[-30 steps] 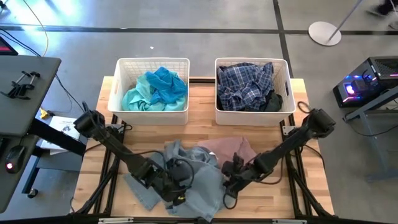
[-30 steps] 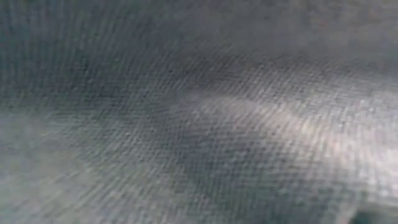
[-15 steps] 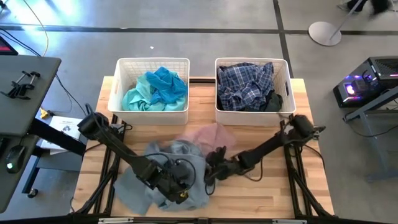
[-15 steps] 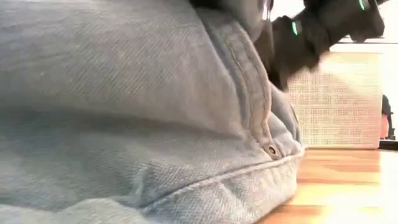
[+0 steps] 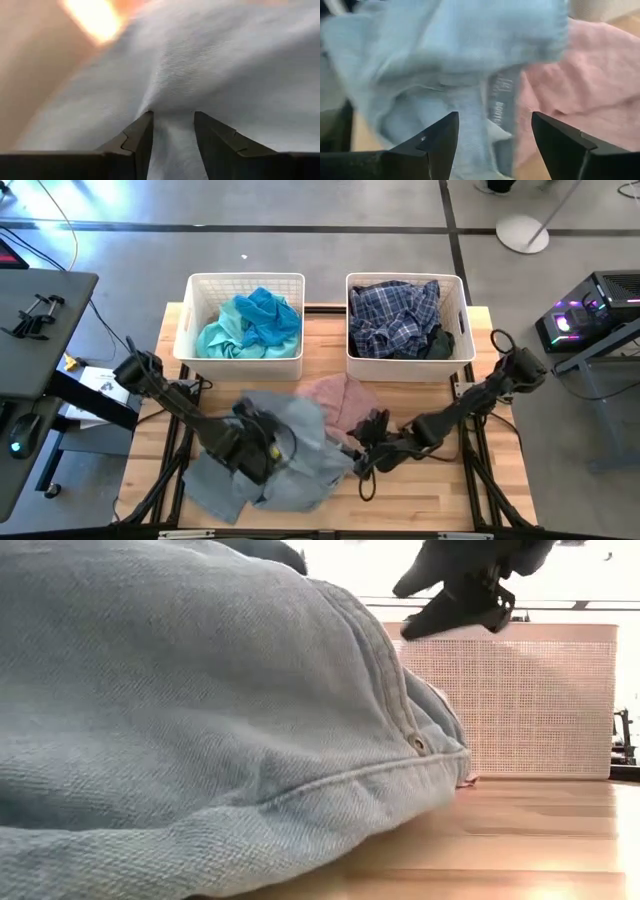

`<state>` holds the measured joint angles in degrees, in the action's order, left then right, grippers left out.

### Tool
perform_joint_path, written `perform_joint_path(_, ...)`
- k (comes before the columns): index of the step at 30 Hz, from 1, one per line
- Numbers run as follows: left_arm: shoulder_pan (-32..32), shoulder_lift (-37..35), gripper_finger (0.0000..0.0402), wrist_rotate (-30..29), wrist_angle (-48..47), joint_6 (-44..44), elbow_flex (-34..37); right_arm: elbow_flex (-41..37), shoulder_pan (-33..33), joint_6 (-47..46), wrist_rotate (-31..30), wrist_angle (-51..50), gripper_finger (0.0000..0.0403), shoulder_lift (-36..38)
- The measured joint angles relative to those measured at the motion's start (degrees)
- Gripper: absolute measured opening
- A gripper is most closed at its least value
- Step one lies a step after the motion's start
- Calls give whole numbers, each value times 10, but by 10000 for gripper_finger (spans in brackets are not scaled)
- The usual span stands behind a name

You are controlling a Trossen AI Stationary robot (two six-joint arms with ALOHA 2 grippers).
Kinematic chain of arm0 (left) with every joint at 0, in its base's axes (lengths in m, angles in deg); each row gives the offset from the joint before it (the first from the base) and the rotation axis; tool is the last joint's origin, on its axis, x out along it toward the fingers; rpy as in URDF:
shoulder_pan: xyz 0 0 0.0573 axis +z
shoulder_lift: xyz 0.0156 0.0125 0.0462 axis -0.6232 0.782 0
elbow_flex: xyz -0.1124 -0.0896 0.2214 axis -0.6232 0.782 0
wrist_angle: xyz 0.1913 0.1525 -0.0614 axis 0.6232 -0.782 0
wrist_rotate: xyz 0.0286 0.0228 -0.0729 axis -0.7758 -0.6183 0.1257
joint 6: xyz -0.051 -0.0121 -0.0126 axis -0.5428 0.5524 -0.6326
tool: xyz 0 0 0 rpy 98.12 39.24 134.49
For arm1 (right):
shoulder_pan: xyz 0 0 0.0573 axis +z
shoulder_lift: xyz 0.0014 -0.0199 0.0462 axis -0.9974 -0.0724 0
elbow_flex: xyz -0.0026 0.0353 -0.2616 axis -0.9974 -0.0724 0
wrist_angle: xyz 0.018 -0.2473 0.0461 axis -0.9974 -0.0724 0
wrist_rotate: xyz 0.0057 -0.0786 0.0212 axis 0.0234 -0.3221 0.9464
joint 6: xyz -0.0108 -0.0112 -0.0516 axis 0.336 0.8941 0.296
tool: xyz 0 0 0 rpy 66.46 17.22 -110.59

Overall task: Sort clothes
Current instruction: Put the pink polo shirt into the left white bin

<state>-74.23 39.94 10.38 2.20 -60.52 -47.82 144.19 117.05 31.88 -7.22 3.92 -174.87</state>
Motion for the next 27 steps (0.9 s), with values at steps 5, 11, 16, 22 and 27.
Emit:
perform_joint_path(5,7,-40,149,37,-201,-99,1,0,-14,155,116,88,243,-22)
perform_joint_path(11,-42,-120,151,59,-198,-178,9,0,-83,166,-37,134,243,-71)
perform_joint_path(16,-99,-138,140,7,-152,-198,9,0,-148,116,-30,141,241,-143)
perform_joint_path(22,-130,-133,134,-95,12,-89,10,3,-197,78,39,133,155,-230)
perform_joint_path(27,-133,-131,133,-218,216,117,10,2,-190,92,76,129,18,-216)
